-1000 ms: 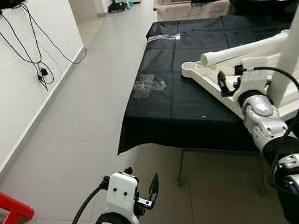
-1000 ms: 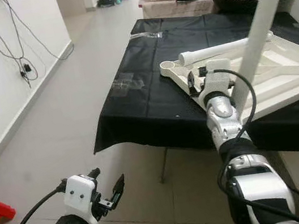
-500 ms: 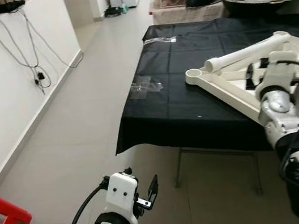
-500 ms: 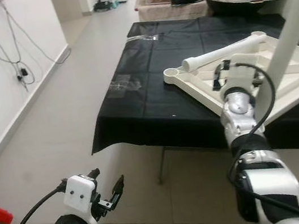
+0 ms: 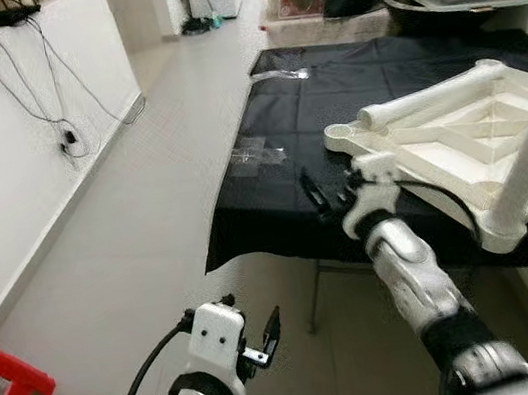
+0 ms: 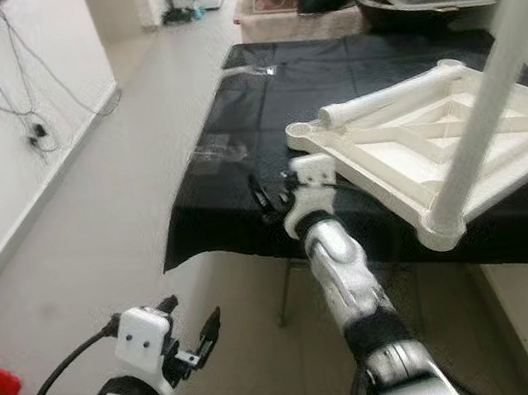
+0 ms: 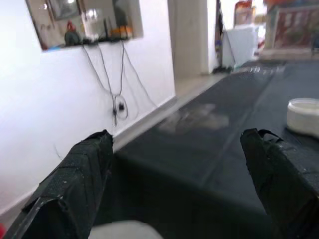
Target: Building children table
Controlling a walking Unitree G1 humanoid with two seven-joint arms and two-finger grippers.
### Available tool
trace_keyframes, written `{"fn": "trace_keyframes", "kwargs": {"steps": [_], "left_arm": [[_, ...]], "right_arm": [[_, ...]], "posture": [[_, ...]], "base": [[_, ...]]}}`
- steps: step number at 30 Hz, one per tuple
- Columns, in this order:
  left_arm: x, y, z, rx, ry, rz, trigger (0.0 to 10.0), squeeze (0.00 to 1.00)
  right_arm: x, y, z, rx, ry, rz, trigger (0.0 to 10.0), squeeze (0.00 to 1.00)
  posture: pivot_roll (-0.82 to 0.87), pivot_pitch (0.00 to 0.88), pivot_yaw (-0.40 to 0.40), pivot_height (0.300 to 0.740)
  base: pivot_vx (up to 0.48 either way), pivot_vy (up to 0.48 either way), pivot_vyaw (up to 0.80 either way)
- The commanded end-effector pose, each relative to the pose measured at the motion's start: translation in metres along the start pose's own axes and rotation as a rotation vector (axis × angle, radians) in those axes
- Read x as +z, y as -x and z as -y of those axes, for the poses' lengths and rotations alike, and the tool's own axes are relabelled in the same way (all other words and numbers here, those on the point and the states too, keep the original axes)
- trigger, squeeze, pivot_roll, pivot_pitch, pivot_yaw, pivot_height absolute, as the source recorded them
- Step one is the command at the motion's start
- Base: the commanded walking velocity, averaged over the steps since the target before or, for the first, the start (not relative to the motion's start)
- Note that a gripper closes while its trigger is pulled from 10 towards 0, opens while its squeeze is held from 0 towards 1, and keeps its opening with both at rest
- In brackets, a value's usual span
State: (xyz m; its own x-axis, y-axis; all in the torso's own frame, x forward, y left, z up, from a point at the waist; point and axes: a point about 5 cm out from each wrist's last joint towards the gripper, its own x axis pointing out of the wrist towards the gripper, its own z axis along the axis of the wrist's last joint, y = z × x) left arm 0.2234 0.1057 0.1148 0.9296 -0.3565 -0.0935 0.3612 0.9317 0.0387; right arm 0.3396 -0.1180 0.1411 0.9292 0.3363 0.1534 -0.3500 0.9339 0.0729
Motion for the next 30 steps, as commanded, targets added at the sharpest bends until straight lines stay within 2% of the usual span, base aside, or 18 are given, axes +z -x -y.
{"fn": "trace_keyframes", "kwargs": {"steps": [1, 6, 12, 17, 25, 30], "left_arm": [[-0.001, 0.000, 0.000, 0.000, 0.005, 0.002, 10.0, 0.00], [-0.001, -0.001, 0.000, -0.003, 0.002, 0.005, 10.0, 0.00], [-0.001, -0.002, 0.000, -0.006, 0.001, 0.007, 10.0, 0.00], [-0.001, -0.002, 0.000, -0.007, 0.000, 0.008, 10.0, 0.00], [-0.001, -0.003, 0.000, -0.006, -0.009, 0.015, 10.0, 0.00], [-0.002, -0.003, 0.001, -0.015, -0.001, 0.008, 10.0, 0.00]], "right_arm": [[0.004, 0.004, -0.005, 0.020, 0.013, 0.018, 10.0, 0.00], [-0.008, 0.029, -0.011, -0.019, 0.040, -0.007, 10.0, 0.00], [-0.012, 0.035, -0.013, -0.030, 0.045, -0.022, 10.0, 0.00], [-0.012, 0.037, -0.014, -0.034, 0.045, -0.029, 10.0, 0.00], [0.004, 0.023, -0.010, -0.013, 0.044, 0.008, 10.0, 0.00], [0.009, 0.021, -0.009, -0.003, 0.050, 0.017, 10.0, 0.00]], "posture": [[0.11, 0.055, -0.033, 0.740], [0.10, 0.056, -0.033, 0.740], [0.10, 0.053, -0.033, 0.740], [0.10, 0.053, -0.032, 0.740], [0.10, 0.058, -0.031, 0.740], [0.11, 0.060, -0.034, 0.740]], "base": [[0.334, 0.000, 0.00], [0.344, 0.000, 0.00], [0.349, 0.000, 0.00], [0.347, 0.000, 0.00], [0.348, 0.000, 0.00], [0.265, 0.000, 0.00]]}}
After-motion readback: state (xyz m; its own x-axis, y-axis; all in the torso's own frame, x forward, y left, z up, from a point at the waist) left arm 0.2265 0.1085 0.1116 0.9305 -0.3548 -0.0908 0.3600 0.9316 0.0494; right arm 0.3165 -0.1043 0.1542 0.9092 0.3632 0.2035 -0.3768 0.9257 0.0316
